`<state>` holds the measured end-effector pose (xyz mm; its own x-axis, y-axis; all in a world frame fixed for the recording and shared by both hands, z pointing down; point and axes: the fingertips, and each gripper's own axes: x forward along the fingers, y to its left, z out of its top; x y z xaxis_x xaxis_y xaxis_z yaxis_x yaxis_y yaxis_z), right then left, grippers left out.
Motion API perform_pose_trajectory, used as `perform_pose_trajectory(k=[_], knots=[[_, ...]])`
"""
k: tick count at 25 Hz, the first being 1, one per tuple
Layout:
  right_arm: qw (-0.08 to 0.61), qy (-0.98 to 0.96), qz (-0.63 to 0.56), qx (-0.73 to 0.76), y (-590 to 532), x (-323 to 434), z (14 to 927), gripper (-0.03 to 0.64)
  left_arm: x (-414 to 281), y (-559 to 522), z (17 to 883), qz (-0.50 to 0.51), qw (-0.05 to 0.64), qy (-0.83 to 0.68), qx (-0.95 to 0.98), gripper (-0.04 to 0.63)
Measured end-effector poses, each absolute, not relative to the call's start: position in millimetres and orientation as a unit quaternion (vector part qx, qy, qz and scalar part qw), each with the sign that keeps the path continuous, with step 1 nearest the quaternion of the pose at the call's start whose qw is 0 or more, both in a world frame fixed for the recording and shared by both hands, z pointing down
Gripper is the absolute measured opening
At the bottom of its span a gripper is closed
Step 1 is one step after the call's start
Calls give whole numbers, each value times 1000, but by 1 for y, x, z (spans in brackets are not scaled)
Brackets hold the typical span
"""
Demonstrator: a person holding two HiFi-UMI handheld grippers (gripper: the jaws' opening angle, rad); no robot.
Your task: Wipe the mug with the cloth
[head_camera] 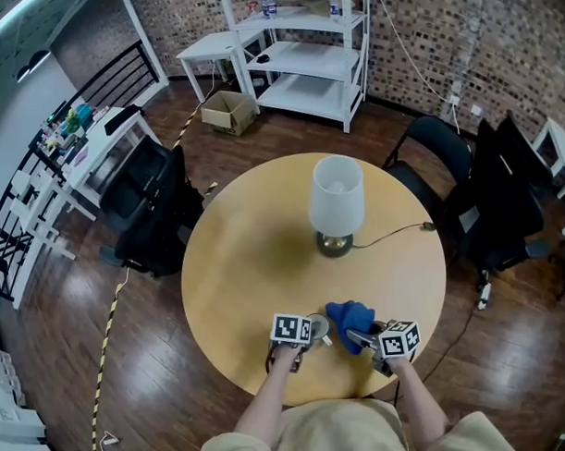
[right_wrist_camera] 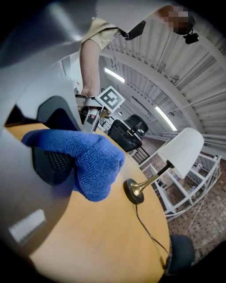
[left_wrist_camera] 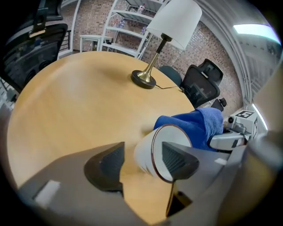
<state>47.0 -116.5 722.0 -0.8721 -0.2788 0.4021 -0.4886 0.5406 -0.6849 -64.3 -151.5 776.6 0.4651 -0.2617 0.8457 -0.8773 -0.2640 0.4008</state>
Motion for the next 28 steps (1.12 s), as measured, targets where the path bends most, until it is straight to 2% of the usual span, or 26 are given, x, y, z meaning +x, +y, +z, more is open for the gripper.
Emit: perform_pose_trajectory(k=[1,4,9,13,15,16,17,18,22,25,28], knots=[[118,-869,421,231,-113,50,718,61,-67,-150,774,338,452,-385,730,305],[107,-873,406,248,-100,55,707,61,-76,-161,753,359,378,-358,775,364],[99,-871,396,275,-90,69,701,63,-30,-171,716,443,177,-130,869,360],[88,-855,405,311,-87,79,698,63,-2,-143,743,568,-24,96,817,347],[89,-847,408,328,-82,80,698,63,1,-130,763,602,-90,161,777,290],[93,-844,408,335,-80,78,698,63,3,-129,771,609,-100,170,768,230],[99,-842,407,340,-76,75,698,63,3,-130,775,613,-94,164,767,92],[106,-840,405,345,-72,70,698,63,2,-133,777,615,-74,151,770,68],[141,-825,403,370,-65,57,713,63,-9,-152,778,599,76,38,796,29],[161,-819,395,384,-80,46,724,63,-16,-148,780,557,201,-21,805,28],[197,-834,361,367,-101,25,728,63,-23,-148,783,528,286,-76,796,28]])
